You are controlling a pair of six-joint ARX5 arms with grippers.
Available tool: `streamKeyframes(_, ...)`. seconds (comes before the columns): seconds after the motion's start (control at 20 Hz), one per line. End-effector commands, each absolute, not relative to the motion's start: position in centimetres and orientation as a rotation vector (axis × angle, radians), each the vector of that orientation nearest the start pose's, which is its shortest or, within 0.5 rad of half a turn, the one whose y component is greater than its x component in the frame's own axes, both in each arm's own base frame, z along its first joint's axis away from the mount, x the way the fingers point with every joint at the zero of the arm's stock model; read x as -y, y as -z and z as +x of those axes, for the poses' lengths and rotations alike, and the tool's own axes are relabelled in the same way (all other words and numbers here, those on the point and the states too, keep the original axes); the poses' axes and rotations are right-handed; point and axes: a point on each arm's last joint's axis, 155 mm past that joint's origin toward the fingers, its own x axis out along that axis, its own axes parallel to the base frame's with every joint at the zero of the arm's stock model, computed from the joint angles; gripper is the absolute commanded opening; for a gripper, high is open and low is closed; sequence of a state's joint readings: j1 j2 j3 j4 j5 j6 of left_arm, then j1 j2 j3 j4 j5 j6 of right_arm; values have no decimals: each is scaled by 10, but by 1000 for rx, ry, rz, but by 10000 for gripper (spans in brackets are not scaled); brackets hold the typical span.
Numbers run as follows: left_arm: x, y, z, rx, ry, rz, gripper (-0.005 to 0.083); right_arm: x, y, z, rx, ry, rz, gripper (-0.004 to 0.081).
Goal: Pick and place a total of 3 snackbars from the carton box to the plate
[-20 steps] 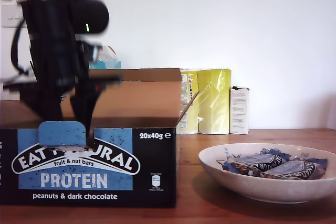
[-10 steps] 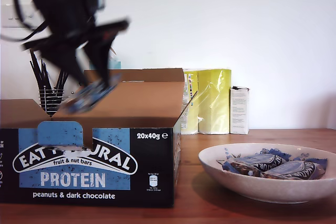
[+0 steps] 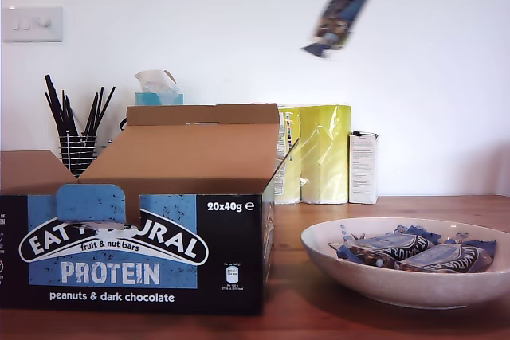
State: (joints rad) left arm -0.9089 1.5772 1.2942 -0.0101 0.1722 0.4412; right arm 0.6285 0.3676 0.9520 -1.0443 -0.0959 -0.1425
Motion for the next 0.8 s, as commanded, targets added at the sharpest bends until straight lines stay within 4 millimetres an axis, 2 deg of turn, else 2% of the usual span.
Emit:
streamKeyframes(0.0,443,-253,284,17,1197,650,182,-109,-285,121,-368,-737,-237,-13)
streamKeyframes(0.1,463,-232,271,129,1278,817,188,-104,-297,114,-337,-736,-228,-13)
streamKeyframes(0.25,482,-195,258,301,1365,1092,241,-98,-309,106,-315,-735,-223,-13)
streamKeyframes(0.5,488,-140,256,438,1434,1378,241,-96,-307,103,-334,-736,-228,-13)
streamKeyframes(0.55,486,-132,256,440,1450,1419,241,-96,-306,103,-337,-736,-229,-13)
streamKeyframes(0.65,480,-122,251,332,1531,1424,241,-96,-306,103,-337,-736,-230,-13)
streamKeyframes(0.75,479,-130,254,302,1552,1422,241,-96,-306,103,-336,-737,-232,-13)
